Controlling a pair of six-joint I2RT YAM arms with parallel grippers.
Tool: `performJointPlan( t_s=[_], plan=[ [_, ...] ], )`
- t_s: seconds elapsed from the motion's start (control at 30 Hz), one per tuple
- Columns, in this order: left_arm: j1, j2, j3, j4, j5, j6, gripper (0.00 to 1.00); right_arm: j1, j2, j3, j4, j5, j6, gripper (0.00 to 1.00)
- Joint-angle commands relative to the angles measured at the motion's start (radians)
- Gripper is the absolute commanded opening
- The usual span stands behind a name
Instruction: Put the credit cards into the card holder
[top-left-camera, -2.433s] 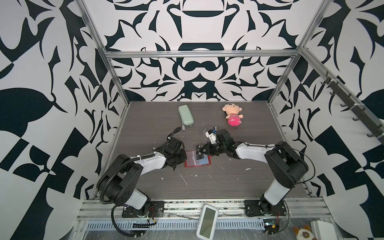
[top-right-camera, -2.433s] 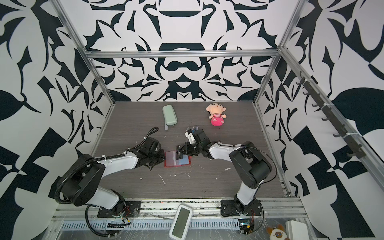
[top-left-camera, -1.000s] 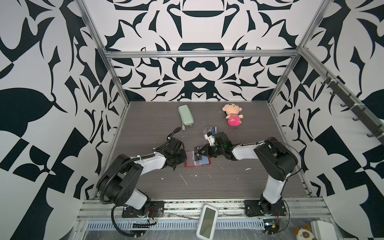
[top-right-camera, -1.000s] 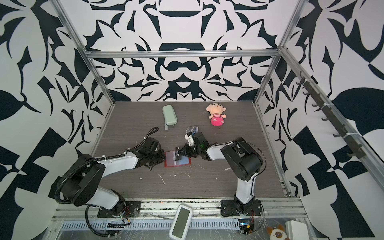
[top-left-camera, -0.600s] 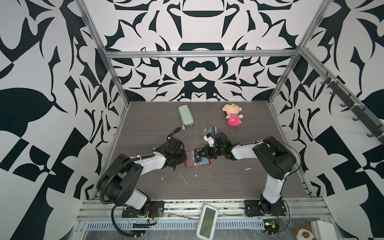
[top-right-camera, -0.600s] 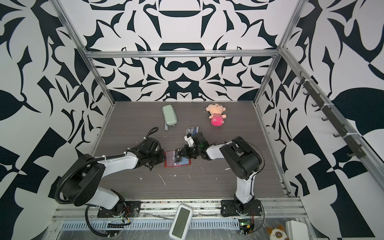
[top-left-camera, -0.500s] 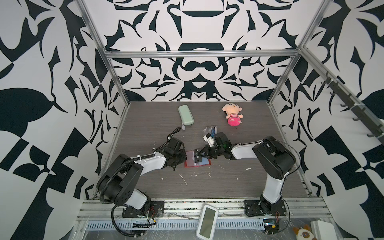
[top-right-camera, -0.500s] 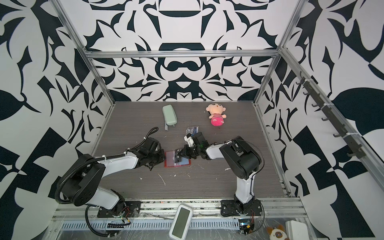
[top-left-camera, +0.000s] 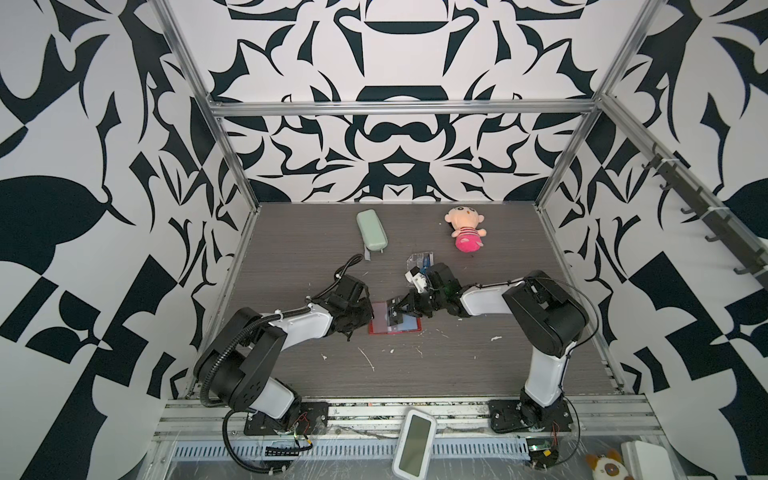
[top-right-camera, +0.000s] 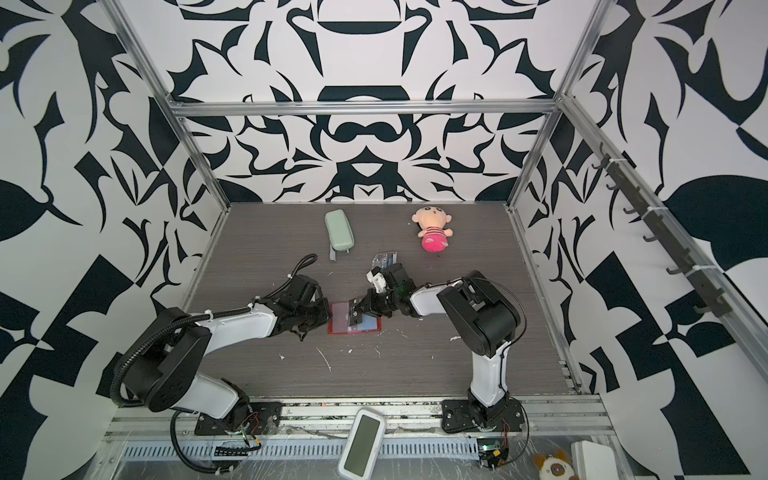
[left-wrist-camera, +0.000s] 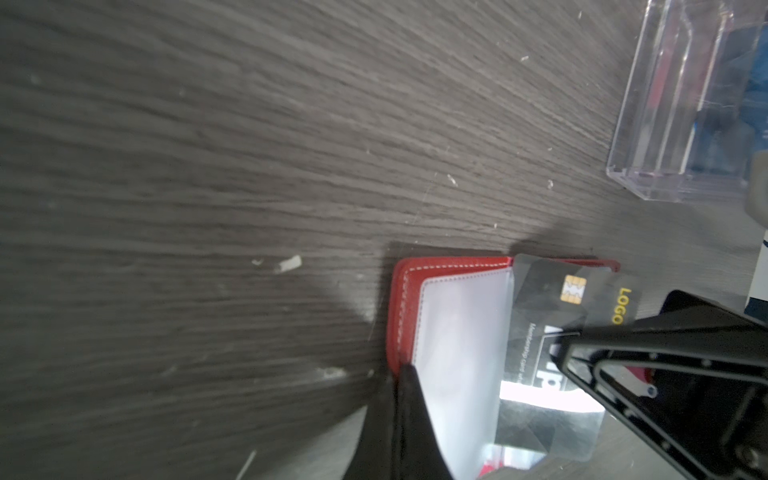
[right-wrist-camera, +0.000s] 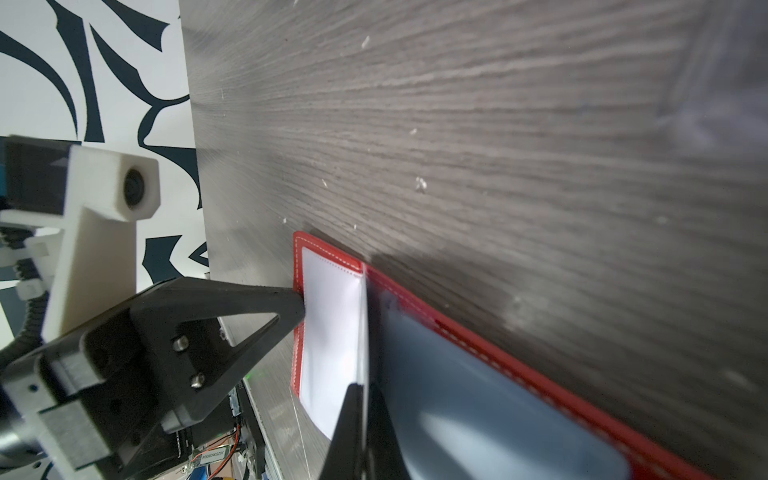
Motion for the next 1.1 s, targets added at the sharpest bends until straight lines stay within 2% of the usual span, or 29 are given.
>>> performJointPlan(
  t_s=[0.0,0.6,1.07],
  plan=[
    [-0.008,0.046,-0.041,-0.08,-0.032,-0.008,0.0,0.018,-0.009,0.018,-0.065,-0.005,-0.027,0.0],
    [-0.021,0.058,-0.044,-0.088,-0.056,-0.016,0.0,0.022,-0.014,0.018,-0.102,-0.035,-0.041,0.0],
    [-0.027,0.078,-0.042,-0.106,-0.08,-0.031,0.0,0.028,-0.001,-0.006,-0.016,-0.049,0.002,0.0]
  ],
)
